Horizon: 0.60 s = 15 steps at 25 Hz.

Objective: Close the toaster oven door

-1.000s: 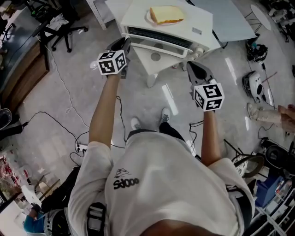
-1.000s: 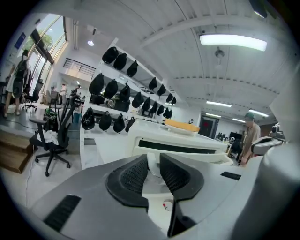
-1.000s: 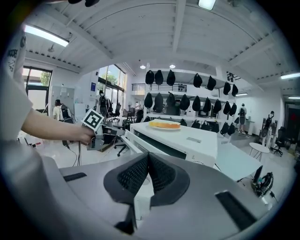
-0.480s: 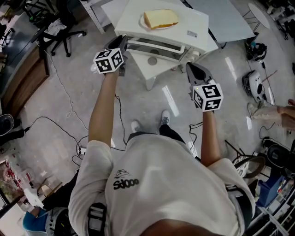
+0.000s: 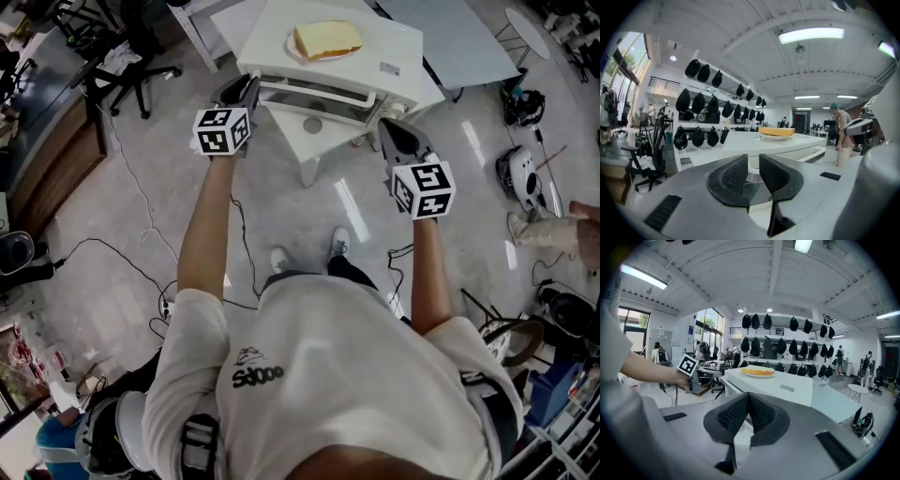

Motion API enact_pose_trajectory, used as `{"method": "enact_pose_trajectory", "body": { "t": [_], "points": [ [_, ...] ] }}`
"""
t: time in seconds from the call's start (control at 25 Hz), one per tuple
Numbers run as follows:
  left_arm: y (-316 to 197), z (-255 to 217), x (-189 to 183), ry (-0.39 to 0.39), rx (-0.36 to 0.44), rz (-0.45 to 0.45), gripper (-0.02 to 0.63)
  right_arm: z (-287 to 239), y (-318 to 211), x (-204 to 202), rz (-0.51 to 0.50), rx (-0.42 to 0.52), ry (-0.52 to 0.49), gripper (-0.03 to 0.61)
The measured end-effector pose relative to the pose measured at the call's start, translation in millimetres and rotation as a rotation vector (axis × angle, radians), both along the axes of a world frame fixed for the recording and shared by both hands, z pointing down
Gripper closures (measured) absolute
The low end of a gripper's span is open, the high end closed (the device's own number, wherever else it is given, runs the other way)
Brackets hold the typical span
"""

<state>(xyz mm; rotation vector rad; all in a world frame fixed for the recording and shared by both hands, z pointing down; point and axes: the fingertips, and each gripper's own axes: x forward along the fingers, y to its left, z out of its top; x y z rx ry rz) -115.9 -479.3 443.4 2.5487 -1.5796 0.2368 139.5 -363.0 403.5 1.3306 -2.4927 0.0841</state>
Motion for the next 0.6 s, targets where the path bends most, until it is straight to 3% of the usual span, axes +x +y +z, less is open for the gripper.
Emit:
{"method": "enact_pose_trajectory", "body": {
  "t": [0.24, 0.44, 0.6],
  "points": [
    [54.8, -18.9, -15.1, -0.046, 0.028, 0.027, 0.576, -23.5, 1.5, -18.6, -0.051, 0.068, 0.032, 0.580],
    [103.3, -35.2, -23.6, -0.132, 0.012, 0.057, 0.595, -51.3, 0.7, -40.3, -0.097, 0.149, 0.065, 0.580],
    [129.6, -63.5, -34.8, -0.203, 0.079, 0.039, 0.595, -71.5, 2.5, -59.4, -0.118, 0.194, 0.071, 0.580]
  ]
}}
